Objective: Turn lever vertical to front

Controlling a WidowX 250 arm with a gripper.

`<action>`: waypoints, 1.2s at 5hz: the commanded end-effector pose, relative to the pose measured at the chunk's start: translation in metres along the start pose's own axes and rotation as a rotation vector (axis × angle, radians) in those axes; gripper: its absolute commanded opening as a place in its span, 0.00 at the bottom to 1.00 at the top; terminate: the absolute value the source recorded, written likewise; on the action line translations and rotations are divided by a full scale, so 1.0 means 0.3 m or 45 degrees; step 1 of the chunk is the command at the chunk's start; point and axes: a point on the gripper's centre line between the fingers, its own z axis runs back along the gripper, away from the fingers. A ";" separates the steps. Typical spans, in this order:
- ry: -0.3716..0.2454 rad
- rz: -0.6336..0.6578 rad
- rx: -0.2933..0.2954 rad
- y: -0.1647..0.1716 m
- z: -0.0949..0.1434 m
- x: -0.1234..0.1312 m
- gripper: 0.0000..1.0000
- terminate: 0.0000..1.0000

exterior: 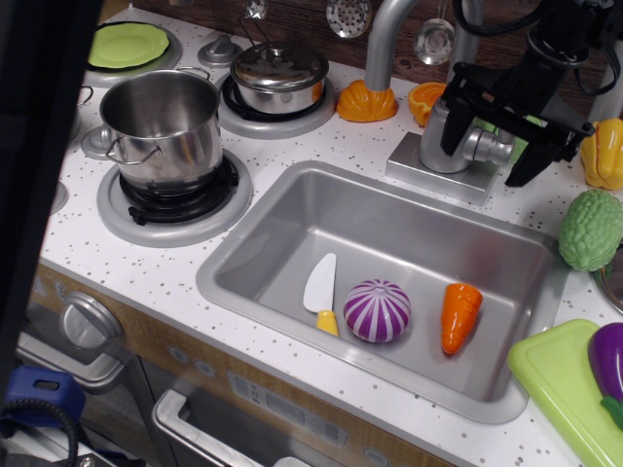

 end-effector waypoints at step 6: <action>-0.345 -0.062 -0.022 0.016 0.116 0.181 1.00 0.00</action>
